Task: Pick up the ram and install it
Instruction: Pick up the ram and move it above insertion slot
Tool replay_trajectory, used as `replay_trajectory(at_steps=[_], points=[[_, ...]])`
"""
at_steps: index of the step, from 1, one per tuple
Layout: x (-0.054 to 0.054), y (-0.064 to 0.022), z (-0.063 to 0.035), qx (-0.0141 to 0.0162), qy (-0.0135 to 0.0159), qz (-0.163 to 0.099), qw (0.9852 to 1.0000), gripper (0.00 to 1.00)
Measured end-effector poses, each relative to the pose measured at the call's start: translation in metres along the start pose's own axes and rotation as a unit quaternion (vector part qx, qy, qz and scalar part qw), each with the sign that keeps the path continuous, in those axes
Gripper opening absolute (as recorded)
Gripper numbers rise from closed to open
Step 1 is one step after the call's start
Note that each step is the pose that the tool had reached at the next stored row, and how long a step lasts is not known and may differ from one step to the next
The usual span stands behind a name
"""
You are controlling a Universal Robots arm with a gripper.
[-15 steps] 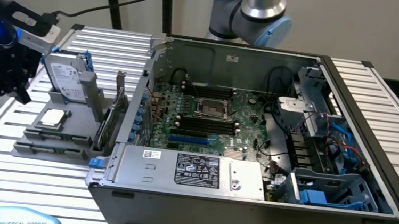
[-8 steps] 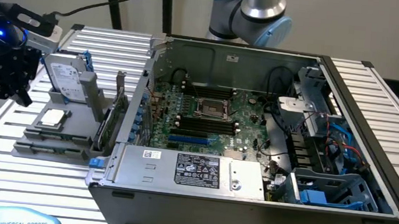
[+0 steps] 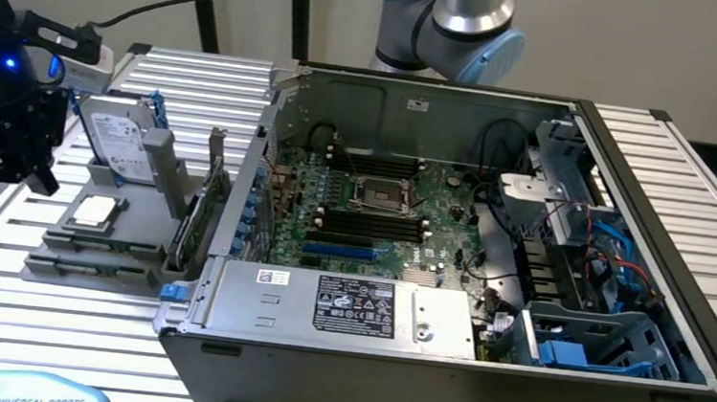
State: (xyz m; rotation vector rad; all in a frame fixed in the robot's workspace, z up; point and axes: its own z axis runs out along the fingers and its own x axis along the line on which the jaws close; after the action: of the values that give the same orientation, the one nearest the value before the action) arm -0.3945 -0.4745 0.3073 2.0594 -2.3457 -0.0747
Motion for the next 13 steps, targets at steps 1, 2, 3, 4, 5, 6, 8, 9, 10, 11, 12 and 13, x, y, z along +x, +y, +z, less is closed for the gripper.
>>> replay_trajectory(at_steps=[1, 2, 3, 4, 5, 6, 8, 9, 10, 11, 12, 13], points=[[0.0, 0.0, 0.0004, -0.0001, 0.0004, -0.009, 1.0, 0.11], [0.0, 0.0, 0.0008, -0.0001, 0.0009, -0.018, 0.9998, 0.11], [0.0, 0.0, 0.001, -0.0001, 0.0013, -0.027, 0.9996, 0.11], [0.0, 0.0, 0.0013, -0.0001, 0.0017, -0.036, 0.9993, 0.11], [0.0, -0.0001, 0.0015, -0.0002, 0.0021, -0.044, 0.999, 0.11], [0.0, -0.0002, 0.0018, -0.0002, 0.0024, -0.051, 0.9987, 0.11], [0.0, -0.0014, 0.0027, -0.0003, 0.0027, -0.059, 0.9982, 0.11], [0.0, -0.0029, 0.0034, -0.0003, 0.0029, -0.062, 0.9981, 0.11], [0.0, -0.0047, 0.0041, -0.0003, 0.0029, -0.063, 0.998, 0.11], [0.0, -0.0065, 0.0049, -0.0003, 0.003, -0.064, 0.9979, 0.11], [0.001, -0.0083, 0.006, -0.0002, 0.0029, -0.064, 0.9979, 0.11], [0.002, -0.0101, 0.0071, -0.0003, 0.0027, -0.064, 0.9979, 0.11]])
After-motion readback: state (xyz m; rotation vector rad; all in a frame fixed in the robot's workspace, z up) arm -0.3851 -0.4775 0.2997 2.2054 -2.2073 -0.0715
